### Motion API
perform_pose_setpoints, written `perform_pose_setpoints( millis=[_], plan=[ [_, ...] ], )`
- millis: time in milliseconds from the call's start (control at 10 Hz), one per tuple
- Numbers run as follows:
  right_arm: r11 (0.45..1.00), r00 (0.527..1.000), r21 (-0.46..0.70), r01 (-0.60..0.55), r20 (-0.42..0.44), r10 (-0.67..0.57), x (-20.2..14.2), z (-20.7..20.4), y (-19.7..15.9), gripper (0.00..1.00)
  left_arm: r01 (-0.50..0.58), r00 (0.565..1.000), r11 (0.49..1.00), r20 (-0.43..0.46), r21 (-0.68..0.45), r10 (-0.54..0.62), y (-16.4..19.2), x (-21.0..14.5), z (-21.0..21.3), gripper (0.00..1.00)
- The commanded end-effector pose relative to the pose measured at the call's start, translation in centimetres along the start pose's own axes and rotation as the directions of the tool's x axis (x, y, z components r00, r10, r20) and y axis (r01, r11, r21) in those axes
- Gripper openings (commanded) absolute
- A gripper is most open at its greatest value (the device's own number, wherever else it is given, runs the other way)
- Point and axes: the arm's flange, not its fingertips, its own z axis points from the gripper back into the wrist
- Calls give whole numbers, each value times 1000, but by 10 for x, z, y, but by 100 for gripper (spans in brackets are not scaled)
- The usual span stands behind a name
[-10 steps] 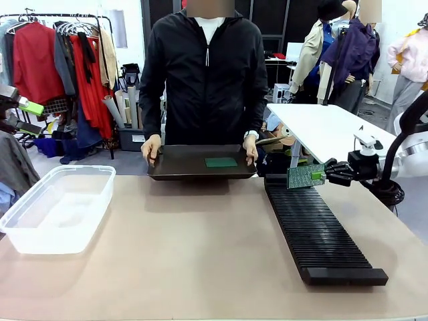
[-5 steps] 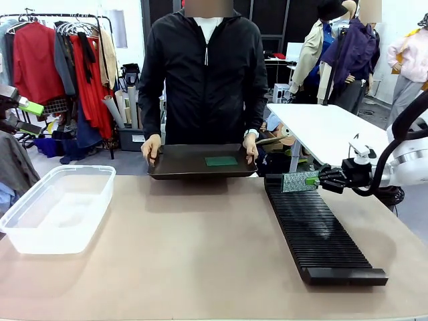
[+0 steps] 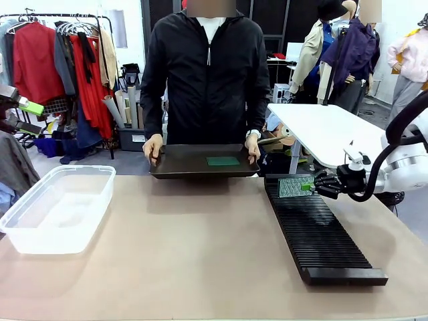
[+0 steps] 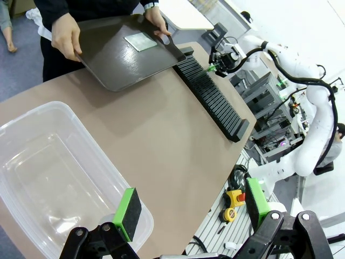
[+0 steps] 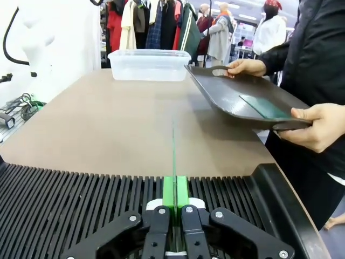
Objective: Sort PCBs into racks and boxes based on the side picked up.
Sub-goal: If the short side of the Blank PCB is picked up, insert it into the PCB Rack ; if the long side is picked up, place it in the Organizing box.
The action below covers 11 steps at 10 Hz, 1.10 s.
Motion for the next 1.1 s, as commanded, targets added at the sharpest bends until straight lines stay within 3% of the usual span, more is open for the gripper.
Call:
perform_pose_setpoints(
  millis=[0,800,900,1000],
  plan=[
    [1000,1000,-14,-11,-15,11,-4,-4,-6,0,2,1000,1000,4,-7,-2,-2,0,0,100],
    [999,998,-37,17,-56,-19,-15,-1,-8,0,2,1000,1000,4,-7,-2,-2,0,0,100],
    [998,997,-36,52,-53,-54,-16,-1,-9,0,2,1000,1000,4,-7,-2,-2,0,0,100],
    [1000,999,-24,16,-27,-16,-13,2,-1,0,2,1000,1000,4,-7,-2,-2,0,0,100]
  ],
)
